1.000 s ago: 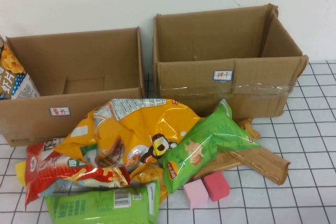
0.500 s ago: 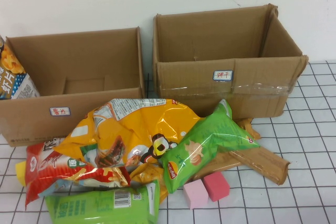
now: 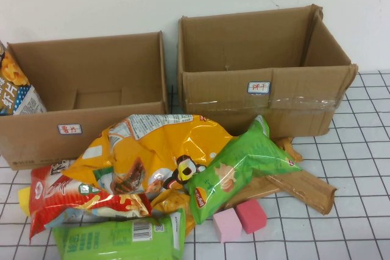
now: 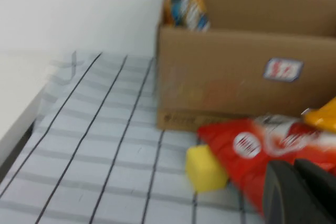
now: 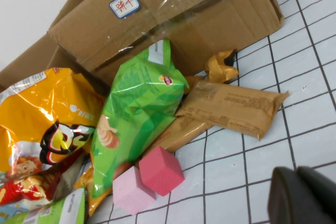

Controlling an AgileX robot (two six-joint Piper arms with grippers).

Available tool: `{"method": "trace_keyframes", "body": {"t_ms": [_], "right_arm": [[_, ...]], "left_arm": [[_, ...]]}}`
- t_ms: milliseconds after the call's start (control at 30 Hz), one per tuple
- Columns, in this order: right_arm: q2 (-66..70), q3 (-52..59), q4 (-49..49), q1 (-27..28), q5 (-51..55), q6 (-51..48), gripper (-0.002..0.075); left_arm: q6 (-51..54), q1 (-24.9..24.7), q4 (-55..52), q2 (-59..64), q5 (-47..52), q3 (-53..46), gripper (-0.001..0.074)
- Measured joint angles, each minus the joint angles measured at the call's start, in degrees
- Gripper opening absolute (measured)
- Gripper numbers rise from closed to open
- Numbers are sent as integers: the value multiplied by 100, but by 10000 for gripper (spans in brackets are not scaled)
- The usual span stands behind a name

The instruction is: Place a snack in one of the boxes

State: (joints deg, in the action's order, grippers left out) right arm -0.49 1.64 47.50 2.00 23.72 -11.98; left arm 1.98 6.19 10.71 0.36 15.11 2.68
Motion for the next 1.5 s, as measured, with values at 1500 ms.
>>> {"method": "trace_keyframes", "body": {"t_ms": [1500], "right_arm": [[0,0,0,0,0,0,-1]], "left_arm": [[127,-898,-648,-94,290,-414,-1]]}}
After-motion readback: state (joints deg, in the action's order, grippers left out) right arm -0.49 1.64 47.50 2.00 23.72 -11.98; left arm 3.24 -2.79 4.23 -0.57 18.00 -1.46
